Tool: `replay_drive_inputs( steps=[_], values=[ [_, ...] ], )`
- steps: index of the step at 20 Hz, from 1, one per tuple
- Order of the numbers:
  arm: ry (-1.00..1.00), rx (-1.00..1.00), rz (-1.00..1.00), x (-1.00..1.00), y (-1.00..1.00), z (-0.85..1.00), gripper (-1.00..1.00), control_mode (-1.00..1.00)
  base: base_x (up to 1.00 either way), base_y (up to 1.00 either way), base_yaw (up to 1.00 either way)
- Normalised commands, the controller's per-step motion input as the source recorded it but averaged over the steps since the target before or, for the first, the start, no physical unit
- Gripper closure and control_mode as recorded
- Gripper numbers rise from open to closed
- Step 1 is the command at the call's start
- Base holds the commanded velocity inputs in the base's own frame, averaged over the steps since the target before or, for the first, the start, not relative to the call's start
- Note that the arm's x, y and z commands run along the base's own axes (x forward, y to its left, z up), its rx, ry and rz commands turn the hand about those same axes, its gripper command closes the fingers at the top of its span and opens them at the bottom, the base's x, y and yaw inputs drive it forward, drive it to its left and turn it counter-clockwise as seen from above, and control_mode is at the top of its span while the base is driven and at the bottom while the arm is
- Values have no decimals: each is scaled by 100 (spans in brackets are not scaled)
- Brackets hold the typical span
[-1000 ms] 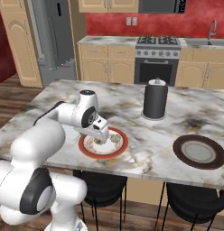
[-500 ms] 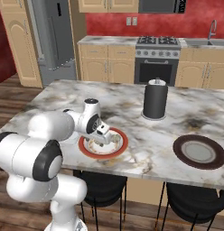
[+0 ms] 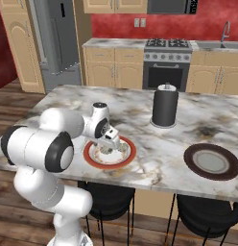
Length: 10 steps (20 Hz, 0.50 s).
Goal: Place two dumplings into each of the tupperware containers and then place the containers in the fridge.
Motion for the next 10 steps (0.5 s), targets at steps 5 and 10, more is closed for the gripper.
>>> replay_drive_inputs(
  steps=[5, 10],
  values=[
    [0, 0, 0, 35, 0, -6, -100, -100, 0, 0, 0],
    [0, 0, 0, 5, 0, -25, -100, -100, 0, 0, 0]
  ],
)
